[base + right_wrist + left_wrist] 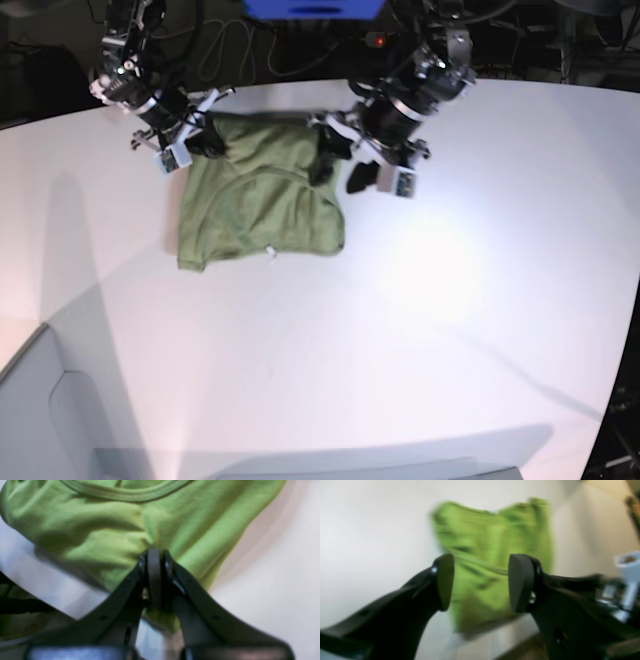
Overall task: Fold the T-shirt properly
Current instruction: 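Grasp the bundle's collar edge with both grippers and tuck it down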
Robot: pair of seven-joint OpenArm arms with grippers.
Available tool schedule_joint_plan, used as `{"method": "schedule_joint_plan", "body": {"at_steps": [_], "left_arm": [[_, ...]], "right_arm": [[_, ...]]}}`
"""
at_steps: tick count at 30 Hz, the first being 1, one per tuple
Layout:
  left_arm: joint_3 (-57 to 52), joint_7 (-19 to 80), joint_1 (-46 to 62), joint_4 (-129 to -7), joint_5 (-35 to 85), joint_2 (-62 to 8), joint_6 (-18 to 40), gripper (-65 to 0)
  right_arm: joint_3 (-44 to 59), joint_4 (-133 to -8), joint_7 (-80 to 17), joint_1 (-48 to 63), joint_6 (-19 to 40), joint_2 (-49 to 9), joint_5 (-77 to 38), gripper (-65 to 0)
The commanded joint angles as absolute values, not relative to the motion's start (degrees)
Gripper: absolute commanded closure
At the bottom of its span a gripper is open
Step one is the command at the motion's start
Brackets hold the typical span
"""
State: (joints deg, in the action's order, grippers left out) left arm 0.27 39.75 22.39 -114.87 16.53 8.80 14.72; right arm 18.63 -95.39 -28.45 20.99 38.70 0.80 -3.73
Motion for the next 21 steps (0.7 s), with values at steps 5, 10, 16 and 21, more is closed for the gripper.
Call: {"method": "schedule_joint_plan", "body": {"at_steps": [5, 10, 16, 21], "left_arm": [[2.6, 38.7, 22.7, -113.4, 17.3, 8.9, 13.1, -33.5], [3.1, 38.5, 22.3, -108.7, 17.7, 6.7, 13.1, -28.5], [3.1, 33.6, 22.1, -101.5, 17.8, 4.2, 13.1, -15.3], [3.1, 31.1, 22.4, -97.5, 17.8, 2.3, 13.0, -14.4]], "right_arm": [[18.9, -96.2, -27.7, 20.6, 40.0, -0.1, -4.4, 0.0], [18.9, -96.2, -27.8, 20.5, 40.0, -0.7, -4.4, 0.0], [18.9, -96.2, -27.8, 20.6, 40.0, -0.7, -4.4, 0.0], [18.9, -96.2, -27.7, 20.7, 40.0, -0.7, -4.4, 0.0]]}}
